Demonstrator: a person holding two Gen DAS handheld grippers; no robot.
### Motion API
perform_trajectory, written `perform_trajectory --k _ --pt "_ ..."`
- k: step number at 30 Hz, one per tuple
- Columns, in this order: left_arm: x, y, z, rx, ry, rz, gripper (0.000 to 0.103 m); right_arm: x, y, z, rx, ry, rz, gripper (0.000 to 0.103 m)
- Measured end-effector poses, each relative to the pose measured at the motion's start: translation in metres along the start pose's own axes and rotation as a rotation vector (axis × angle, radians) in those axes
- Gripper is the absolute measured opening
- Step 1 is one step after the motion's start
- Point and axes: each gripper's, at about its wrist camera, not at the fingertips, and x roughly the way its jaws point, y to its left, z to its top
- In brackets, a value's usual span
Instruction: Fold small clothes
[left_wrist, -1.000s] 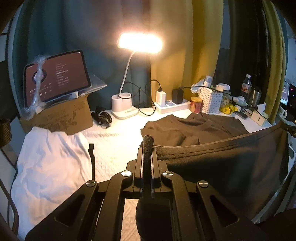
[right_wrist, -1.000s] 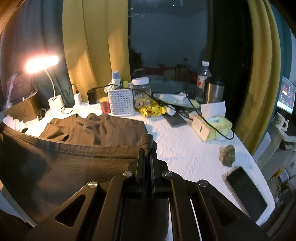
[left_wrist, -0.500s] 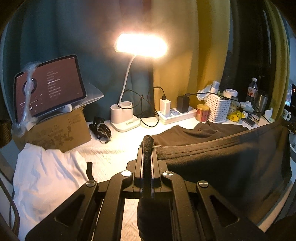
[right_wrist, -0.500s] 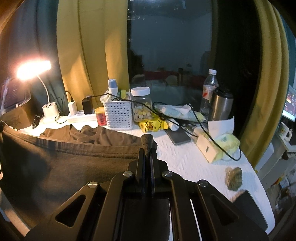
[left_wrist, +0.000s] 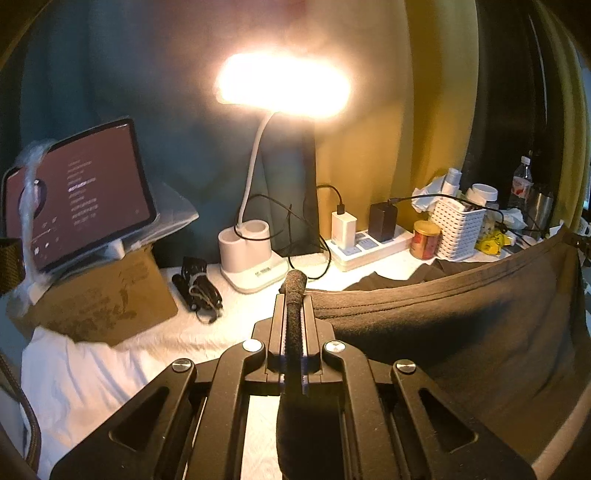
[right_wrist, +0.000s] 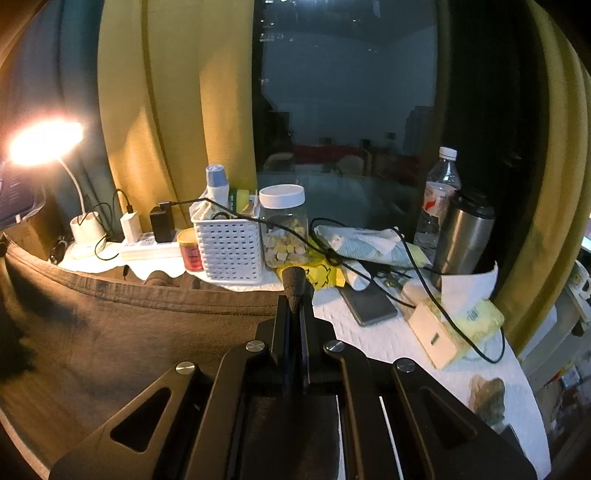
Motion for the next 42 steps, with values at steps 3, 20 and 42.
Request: perform_trajectory --k 3,20,42 --pt "0.013 0.002 0.007 0.016 -0.002 0.008 0.004 0.014 -0.003 0.006 -0.008 0.002 -0.003 0.005" --pt "0.076 0.011 0.041 0.042 -0.030 0.032 0.004 0.095 -0.001 0.044 -0.064 -0.007 0.007 0.005" --pt "0.162 0.010 0.022 0.050 0.078 0.061 0.004 0.179 0.002 0.021 -0.070 0.112 -0.054 0.006"
